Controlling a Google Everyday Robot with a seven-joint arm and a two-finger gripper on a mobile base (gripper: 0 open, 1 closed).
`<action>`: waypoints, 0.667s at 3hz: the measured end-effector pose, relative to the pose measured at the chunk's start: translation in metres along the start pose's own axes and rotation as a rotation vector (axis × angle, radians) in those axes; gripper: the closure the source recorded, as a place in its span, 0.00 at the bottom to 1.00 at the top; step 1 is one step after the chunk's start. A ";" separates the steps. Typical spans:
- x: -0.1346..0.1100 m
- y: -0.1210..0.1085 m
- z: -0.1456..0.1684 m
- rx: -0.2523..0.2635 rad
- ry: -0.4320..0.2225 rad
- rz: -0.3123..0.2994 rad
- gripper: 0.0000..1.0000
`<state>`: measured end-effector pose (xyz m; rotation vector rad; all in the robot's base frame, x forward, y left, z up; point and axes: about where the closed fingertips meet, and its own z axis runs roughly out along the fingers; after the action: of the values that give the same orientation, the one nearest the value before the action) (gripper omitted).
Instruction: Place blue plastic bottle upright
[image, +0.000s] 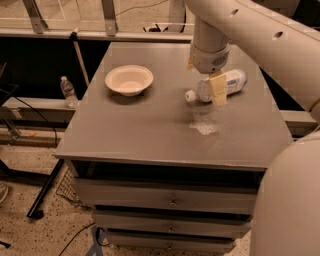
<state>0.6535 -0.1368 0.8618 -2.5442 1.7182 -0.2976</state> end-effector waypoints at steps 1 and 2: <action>0.007 -0.005 0.009 -0.021 0.010 0.002 0.00; 0.015 -0.008 0.016 -0.030 0.009 0.011 0.18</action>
Offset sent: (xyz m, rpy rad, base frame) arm 0.0171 -0.0217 -0.0128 -0.0279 0.0537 -0.0329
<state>0.6695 -0.1480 0.8498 -2.5568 1.7531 -0.2860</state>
